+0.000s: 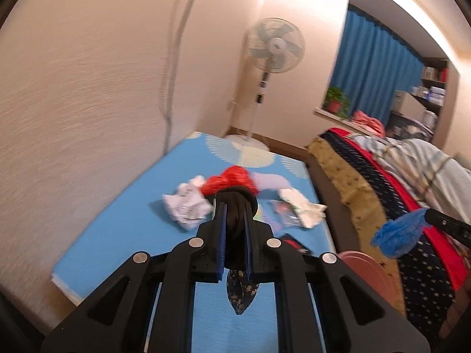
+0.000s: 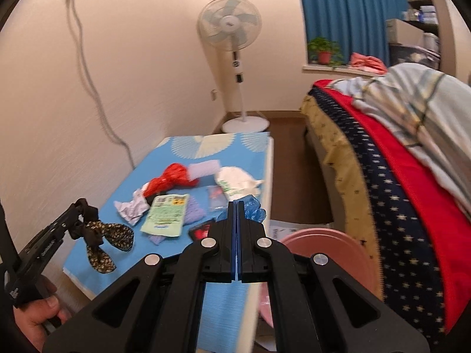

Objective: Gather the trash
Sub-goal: 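Carry the scrunchie in the left gripper while the right carries the blue bag to the pink bin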

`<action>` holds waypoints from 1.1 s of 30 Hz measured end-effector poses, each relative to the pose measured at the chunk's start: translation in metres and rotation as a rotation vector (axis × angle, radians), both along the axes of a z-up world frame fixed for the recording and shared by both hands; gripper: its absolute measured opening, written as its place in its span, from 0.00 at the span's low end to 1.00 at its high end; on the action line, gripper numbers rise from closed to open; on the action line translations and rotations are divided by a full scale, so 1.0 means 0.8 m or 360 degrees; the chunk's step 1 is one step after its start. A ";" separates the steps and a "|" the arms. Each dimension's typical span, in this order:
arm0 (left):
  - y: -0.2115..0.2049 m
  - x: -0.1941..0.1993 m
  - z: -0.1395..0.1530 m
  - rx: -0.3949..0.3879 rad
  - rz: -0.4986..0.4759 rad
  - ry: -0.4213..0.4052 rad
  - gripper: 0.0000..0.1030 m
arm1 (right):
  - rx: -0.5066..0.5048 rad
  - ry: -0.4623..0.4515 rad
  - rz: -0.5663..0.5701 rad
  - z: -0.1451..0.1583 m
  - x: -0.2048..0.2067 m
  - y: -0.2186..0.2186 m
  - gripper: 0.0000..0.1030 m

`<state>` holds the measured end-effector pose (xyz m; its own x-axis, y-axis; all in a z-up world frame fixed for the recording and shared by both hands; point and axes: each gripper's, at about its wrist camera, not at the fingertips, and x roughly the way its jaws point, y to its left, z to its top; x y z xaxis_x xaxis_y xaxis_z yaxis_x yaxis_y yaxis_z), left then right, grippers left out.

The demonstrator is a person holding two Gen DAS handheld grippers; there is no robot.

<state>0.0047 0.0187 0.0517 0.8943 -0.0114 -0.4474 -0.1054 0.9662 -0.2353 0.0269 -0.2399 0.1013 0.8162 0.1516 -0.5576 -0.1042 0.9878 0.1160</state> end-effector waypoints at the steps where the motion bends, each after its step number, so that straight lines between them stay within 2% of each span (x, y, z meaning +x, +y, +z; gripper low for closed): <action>1: -0.007 0.000 0.003 0.0011 -0.0038 -0.0004 0.10 | -0.0002 -0.0002 -0.0034 0.004 -0.003 -0.012 0.00; 7: -0.064 0.009 0.022 0.0021 -0.0307 -0.0045 0.10 | -0.0048 -0.0035 -0.0214 0.012 -0.016 -0.072 0.00; 17: -0.170 0.047 0.024 0.0010 -0.0659 -0.0031 0.10 | -0.0004 -0.0002 -0.0392 -0.021 -0.010 -0.120 0.00; 23: -0.221 0.076 0.000 0.0050 -0.0847 0.0015 0.10 | 0.0002 0.0037 -0.0452 -0.034 0.003 -0.124 0.00; 33: -0.260 0.092 -0.056 0.0077 -0.1017 0.0088 0.10 | -0.0049 0.0095 -0.0515 -0.048 0.013 -0.131 0.00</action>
<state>0.0780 -0.1893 0.0066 0.6932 -0.5130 -0.5063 0.4839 0.8518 -0.2005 0.0376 -0.3446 0.0628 0.7850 -0.1278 -0.6062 0.2214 0.9718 0.0818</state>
